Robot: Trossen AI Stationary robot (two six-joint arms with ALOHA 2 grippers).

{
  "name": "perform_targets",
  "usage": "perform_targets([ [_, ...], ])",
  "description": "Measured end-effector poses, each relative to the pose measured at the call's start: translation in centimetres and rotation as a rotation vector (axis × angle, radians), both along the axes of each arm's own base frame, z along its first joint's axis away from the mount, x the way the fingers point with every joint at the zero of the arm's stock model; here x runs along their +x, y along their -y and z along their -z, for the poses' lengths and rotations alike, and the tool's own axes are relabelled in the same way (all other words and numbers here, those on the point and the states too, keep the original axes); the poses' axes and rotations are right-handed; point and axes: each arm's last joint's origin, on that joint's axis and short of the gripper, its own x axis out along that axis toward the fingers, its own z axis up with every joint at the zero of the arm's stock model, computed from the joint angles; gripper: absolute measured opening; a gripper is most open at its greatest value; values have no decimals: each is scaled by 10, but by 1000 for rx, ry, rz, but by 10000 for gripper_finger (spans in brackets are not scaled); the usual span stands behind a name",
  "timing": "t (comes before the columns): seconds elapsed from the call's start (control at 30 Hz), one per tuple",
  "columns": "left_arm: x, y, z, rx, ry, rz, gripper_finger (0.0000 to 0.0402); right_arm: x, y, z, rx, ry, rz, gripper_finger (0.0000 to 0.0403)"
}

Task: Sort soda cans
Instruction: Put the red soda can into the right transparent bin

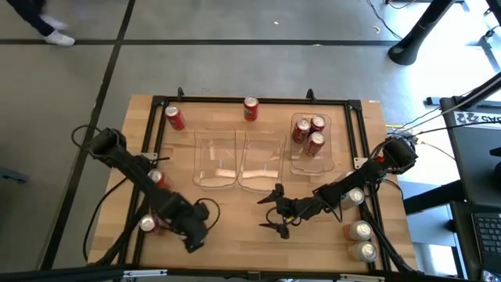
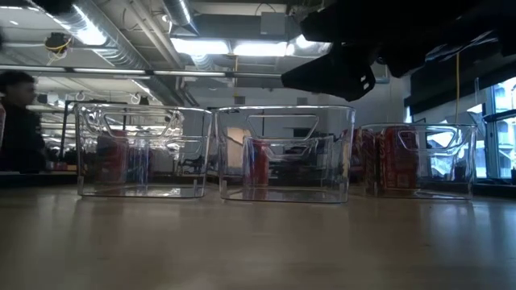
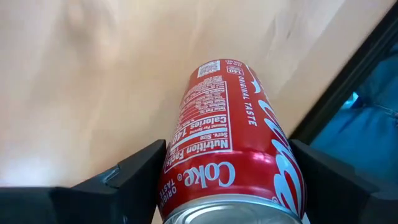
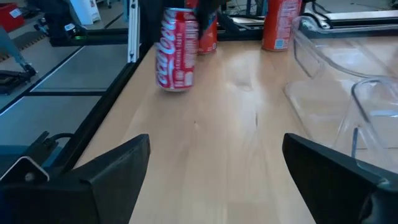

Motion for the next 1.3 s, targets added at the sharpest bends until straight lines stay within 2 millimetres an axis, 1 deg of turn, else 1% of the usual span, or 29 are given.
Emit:
perform_targets([
  [0.13, 14, -18, 0, 14, 26, 40, 293, -1, 0, 2, -12, -22, -1, 367],
  [0.27, 24, -29, 1, 24, 43, 67, 293, -1, 1, 4, -26, -41, 1, 367],
  [0.4, 36, -31, 3, 42, 47, 115, 293, -2, 1, 5, -32, -47, 5, 367],
  [0.53, 55, -30, 0, 73, 61, 172, 293, -2, 1, 6, -38, -55, 5, 367],
  [0.6, 63, -33, -2, 134, 34, 187, 293, -2, 1, 6, -38, -56, 5, 367],
  [0.7, 69, -39, -3, 221, -56, 209, 293, -2, 1, 6, -37, -55, 5, 367],
  [0.77, 74, -42, -2, 234, -91, 228, 293, -2, 1, 6, -37, -56, 6, 367],
  [0.9, 81, -49, 1, 224, -100, 252, 293, -2, 1, 6, -37, -56, 6, 367],
  [0.97, 84, -54, 1, 216, -95, 243, 301, -2, 1, 6, -38, -57, 6, 367],
  [1.13, 86, -59, 2, 232, -85, 258, 342, -2, 1, 6, -59, -59, -1, 367],
  [1.3, 89, -60, 3, 227, -68, 264, 356, -2, 2, 7, -69, -61, -4, 367],
])
